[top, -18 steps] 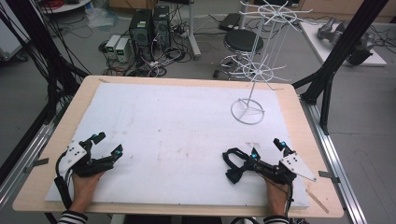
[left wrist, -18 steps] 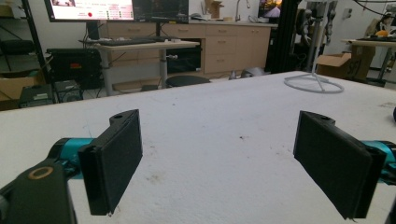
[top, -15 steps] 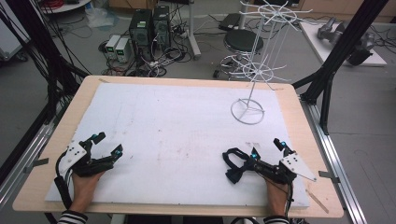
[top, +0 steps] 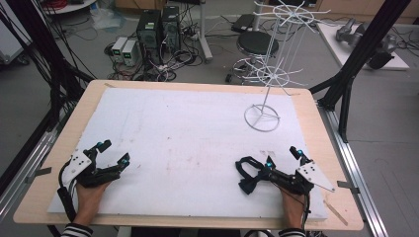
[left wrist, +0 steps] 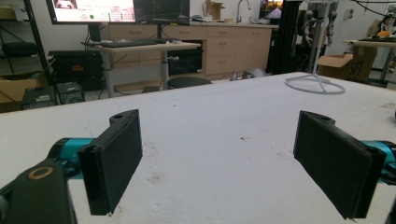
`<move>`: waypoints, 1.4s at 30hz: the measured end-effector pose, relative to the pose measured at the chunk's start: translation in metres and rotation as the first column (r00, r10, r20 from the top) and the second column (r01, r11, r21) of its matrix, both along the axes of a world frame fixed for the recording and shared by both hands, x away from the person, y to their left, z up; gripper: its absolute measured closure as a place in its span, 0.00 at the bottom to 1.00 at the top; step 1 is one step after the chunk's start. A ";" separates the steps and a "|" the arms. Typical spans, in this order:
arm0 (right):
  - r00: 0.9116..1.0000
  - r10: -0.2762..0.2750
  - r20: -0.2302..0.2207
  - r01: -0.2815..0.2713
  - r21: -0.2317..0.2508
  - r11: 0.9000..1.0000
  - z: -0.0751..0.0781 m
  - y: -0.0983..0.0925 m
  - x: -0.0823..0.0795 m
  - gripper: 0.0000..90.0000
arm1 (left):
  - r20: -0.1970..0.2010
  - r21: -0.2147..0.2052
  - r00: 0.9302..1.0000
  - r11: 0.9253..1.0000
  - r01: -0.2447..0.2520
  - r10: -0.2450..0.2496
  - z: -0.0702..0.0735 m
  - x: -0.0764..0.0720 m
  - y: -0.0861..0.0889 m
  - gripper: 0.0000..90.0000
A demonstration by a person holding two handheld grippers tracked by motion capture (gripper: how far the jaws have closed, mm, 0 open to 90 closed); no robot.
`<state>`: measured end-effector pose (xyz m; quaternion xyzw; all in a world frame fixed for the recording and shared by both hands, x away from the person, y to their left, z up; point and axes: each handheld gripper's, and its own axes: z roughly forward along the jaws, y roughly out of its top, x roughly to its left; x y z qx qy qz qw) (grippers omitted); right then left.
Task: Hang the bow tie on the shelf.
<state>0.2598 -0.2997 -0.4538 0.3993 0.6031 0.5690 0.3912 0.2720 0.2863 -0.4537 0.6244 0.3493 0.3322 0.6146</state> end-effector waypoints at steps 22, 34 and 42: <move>0.982 0.097 -0.161 -0.117 -0.124 0.985 0.026 0.005 0.011 0.12 | 0.003 0.015 1.000 1.000 -0.007 0.007 0.000 -0.001 -0.001 0.18; 0.914 0.181 -0.363 -0.256 -0.172 0.951 0.049 0.013 0.026 0.12 | 0.003 0.013 1.000 1.000 -0.009 0.009 0.000 -0.001 -0.002 0.18; 0.835 0.219 -0.505 -0.376 -0.234 0.897 0.057 0.024 0.037 0.12 | 0.002 0.013 1.000 1.000 -0.010 0.010 0.000 -0.001 -0.002 0.18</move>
